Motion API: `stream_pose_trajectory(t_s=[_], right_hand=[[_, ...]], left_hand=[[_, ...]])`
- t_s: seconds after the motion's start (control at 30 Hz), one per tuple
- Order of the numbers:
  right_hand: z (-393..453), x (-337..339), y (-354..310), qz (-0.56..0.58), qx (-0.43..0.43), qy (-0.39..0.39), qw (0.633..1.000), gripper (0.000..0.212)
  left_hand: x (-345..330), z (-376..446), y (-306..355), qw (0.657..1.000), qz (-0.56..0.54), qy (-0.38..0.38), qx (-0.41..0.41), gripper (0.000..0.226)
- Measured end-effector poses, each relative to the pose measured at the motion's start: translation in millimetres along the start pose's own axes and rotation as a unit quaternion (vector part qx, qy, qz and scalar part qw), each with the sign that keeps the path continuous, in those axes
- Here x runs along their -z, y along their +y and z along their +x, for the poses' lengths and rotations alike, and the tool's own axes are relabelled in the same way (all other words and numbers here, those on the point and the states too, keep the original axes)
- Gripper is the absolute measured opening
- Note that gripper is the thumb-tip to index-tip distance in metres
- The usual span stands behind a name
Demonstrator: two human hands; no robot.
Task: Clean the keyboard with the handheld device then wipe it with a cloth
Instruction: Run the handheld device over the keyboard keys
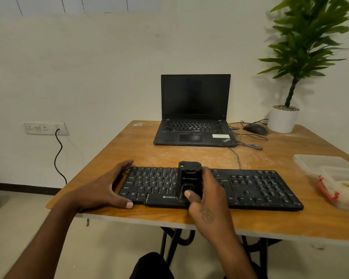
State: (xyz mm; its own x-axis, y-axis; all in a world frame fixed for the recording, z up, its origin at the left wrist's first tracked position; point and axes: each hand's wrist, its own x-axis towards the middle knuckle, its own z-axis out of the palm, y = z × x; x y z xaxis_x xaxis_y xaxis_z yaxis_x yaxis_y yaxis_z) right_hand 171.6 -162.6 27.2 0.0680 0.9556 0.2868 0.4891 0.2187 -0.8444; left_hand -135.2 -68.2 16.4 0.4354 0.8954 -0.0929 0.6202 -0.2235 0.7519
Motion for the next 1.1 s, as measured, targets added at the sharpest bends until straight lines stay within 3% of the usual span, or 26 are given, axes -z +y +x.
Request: stream_pose_trajectory(t_s=[0.17, 0.27, 0.43, 0.6, 0.9, 1.1], right_hand=[[0.8, 19.9, 6.8, -0.014, -0.022, -0.016, 1.000, 0.059], [1.3, 44.3, 14.8, -0.028, -0.046, 0.014, 0.998, 0.064], [0.7, 43.9, 15.7, -0.053, -0.023, 0.054, 0.997, 0.048], [-1.1, 23.6, 6.0, -0.023, -0.025, 0.011, 0.999, 0.055], [0.5, 64.0, 24.3, -0.046, -0.050, 0.090, 0.994, 0.048], [-2.6, 35.4, 14.5, -0.047, -0.019, 0.054, 0.997, 0.058]], left_hand=[[0.2, 0.0, 0.1, 1.000, 0.008, 0.005, 0.000, 0.121], [0.6, 0.5, -0.5, 1.000, 0.005, 0.005, 0.000, 0.122], [-0.5, -0.2, -0.3, 1.000, 0.002, 0.007, 0.001, 0.122], [0.4, -0.2, -0.2, 1.000, -0.002, 0.001, 0.003, 0.120], [-0.2, -0.9, 2.8, 1.000, -0.009, 0.001, 0.000, 0.120], [-0.8, -1.5, 4.3, 1.000, -0.007, 0.007, 0.006, 0.120]])
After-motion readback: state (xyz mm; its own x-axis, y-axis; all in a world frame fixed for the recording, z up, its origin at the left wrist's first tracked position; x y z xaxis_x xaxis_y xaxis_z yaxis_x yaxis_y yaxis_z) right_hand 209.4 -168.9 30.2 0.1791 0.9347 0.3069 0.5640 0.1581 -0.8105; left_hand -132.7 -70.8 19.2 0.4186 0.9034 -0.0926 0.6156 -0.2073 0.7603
